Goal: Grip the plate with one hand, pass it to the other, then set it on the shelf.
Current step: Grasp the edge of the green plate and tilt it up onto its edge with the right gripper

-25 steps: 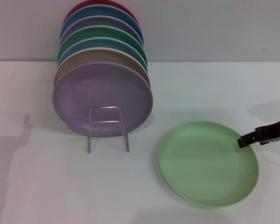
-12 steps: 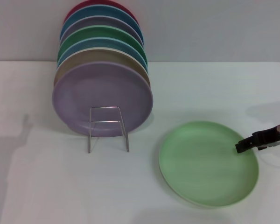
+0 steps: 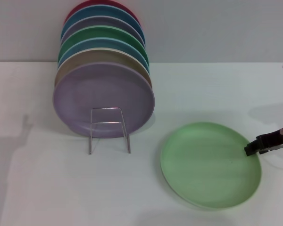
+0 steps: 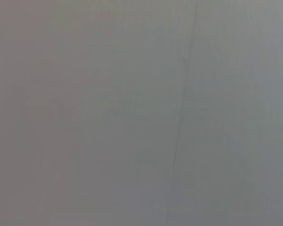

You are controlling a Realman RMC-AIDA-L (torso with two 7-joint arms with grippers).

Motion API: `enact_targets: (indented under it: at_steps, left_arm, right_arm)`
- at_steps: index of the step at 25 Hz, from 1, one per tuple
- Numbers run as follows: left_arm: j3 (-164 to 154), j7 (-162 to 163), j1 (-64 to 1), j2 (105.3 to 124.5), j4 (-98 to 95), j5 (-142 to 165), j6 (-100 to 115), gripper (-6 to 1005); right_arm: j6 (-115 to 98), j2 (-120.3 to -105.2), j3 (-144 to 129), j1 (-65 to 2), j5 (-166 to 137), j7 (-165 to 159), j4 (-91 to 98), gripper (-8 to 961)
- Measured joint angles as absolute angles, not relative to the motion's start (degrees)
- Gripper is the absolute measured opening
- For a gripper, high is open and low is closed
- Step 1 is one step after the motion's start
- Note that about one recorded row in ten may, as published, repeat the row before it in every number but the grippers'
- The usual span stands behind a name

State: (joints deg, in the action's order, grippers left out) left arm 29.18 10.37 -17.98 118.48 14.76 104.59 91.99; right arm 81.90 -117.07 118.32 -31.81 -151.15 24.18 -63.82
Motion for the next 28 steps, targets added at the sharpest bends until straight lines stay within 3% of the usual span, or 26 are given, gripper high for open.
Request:
enact_targets:
  at_steps: [1, 2, 25, 28]
  left_arm:
    - [29.18, 10.37, -18.01, 118.47, 14.76, 104.59, 92.06, 860]
    - [29.18, 10.37, -18.06, 118.48, 14.76, 104.59, 92.21, 860]
    - [29.18, 10.37, -18.17, 118.56, 14.77, 104.59, 92.62, 860]
    - [29.18, 10.37, -18.02, 118.56, 14.77, 104.59, 92.71, 860]
  right_arm:
    - [81.90, -117.07, 118.37, -31.82, -151.27, 24.18, -63.81, 524]
    - [81.89, -117.07, 118.49, -31.86, -151.69, 24.18, -63.80, 284]
    - [81.17, -116.98, 117.96, -33.25, -152.40, 25.44, -61.87, 201]
    - [81.16, -116.97, 116.56, -33.25, -152.40, 25.56, -61.83, 151]
